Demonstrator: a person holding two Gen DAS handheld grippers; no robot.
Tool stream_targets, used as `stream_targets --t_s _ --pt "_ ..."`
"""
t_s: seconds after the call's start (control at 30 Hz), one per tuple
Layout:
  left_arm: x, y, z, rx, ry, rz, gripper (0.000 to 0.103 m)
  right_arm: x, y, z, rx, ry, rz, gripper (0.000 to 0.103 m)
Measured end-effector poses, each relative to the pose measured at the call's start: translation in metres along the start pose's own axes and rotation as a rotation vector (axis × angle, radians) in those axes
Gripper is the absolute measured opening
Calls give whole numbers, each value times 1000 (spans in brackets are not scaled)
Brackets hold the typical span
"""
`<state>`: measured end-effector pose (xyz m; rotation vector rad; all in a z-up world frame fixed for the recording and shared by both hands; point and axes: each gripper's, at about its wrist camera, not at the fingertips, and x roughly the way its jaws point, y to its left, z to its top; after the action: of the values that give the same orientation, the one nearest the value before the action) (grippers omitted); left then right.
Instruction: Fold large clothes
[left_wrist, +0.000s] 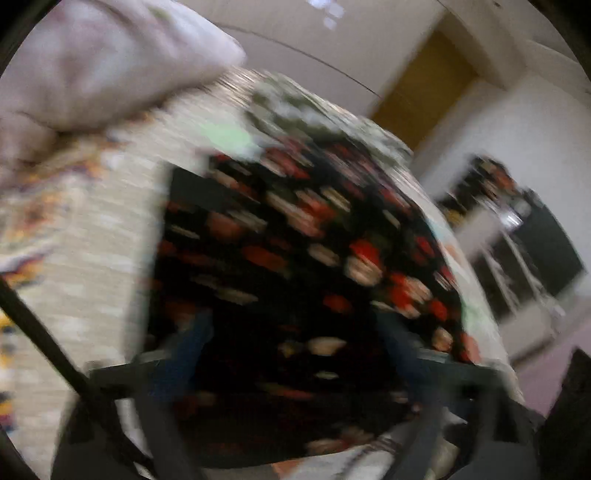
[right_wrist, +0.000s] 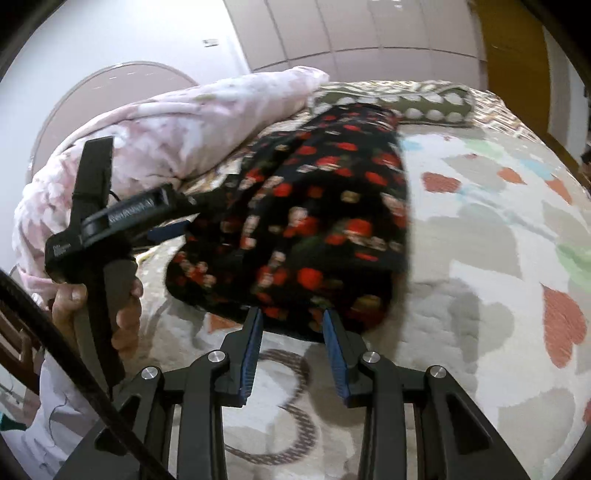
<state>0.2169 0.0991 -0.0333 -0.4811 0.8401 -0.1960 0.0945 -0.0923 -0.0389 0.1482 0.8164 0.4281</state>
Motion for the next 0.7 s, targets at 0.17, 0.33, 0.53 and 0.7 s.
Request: stream_targets --t_s 0.17,0.33,0.53,0.7 --pt "-16 -15 1 53 -75 81 11 -10 -6 9 15 -27 -21 37" --pt "-55 34 14 -70 -162 142 10 -19 5 43 -24 -101 -24 37" --pt "-41 63 6 -141 -71 204 10 20 32 99 -90 -115 -12 37" --pt "-39 60 0 -116 -61 196 11 88 49 135 -77 -10 57 35"
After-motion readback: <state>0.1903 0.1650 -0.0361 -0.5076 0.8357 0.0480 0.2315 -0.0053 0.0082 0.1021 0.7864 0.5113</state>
